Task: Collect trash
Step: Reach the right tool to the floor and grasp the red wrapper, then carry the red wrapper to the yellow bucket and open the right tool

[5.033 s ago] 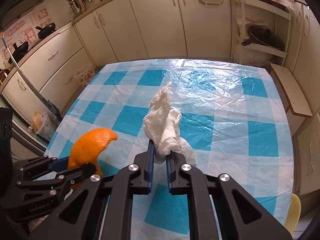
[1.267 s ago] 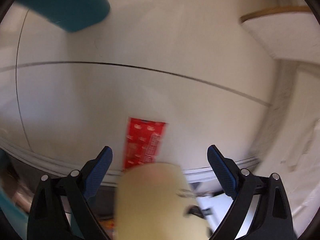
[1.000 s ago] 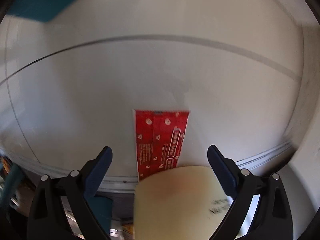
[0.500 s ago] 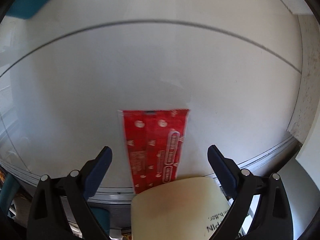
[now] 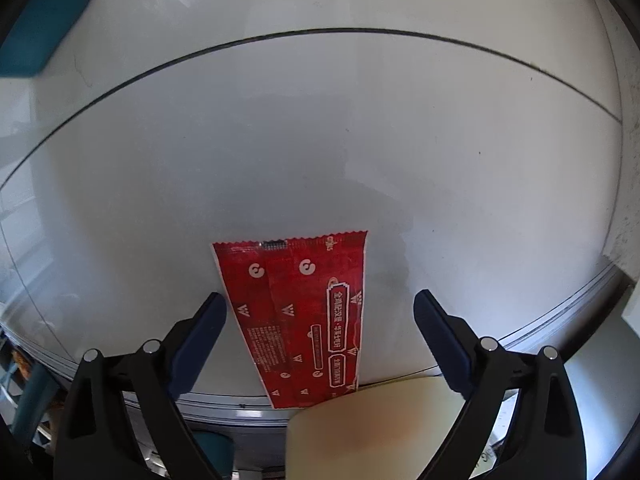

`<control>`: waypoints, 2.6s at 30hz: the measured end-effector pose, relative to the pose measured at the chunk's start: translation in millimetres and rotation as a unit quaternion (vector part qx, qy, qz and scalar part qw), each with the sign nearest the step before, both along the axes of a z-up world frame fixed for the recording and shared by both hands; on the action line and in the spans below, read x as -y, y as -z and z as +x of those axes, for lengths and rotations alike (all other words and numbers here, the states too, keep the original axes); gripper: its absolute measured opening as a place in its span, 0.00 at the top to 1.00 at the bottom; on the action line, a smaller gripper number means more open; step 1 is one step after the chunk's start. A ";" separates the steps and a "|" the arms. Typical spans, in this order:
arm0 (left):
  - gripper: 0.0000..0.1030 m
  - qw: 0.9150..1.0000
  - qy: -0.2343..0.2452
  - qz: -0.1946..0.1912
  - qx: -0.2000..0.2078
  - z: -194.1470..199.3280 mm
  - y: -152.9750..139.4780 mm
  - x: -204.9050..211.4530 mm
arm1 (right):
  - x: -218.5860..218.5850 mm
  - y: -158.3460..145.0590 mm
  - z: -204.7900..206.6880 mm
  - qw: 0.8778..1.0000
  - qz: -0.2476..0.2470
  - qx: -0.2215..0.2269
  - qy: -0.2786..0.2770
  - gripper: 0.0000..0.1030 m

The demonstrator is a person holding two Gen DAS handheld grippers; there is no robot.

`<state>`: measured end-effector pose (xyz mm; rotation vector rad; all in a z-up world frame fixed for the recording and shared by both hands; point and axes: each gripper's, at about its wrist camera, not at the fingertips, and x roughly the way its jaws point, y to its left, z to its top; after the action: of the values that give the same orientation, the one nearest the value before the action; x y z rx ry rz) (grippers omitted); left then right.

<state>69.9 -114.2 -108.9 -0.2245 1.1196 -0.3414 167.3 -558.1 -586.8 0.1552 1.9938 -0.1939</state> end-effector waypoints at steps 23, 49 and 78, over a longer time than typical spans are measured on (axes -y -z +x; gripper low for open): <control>0.20 1.000 0.003 -0.004 0.002 -3.4 -3.8 1.8 | 22.4 -23.1 22.7 0.994 0.042 0.071 0.077 0.89; 0.20 0.979 0.095 0.074 0.162 -80.0 -59.0 90.0 | 51.8 -385.0 -115.0 0.934 0.034 0.341 0.098 0.89; 0.10 0.960 0.118 0.091 0.236 -247.6 -113.8 143.1 | 12.8 -424.6 -231.1 0.938 -0.032 0.345 0.017 0.49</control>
<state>-177.6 -257.4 4.9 0.1530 0.6967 -0.4713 -63.8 -570.9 -162.1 0.1850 1.2828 -0.1931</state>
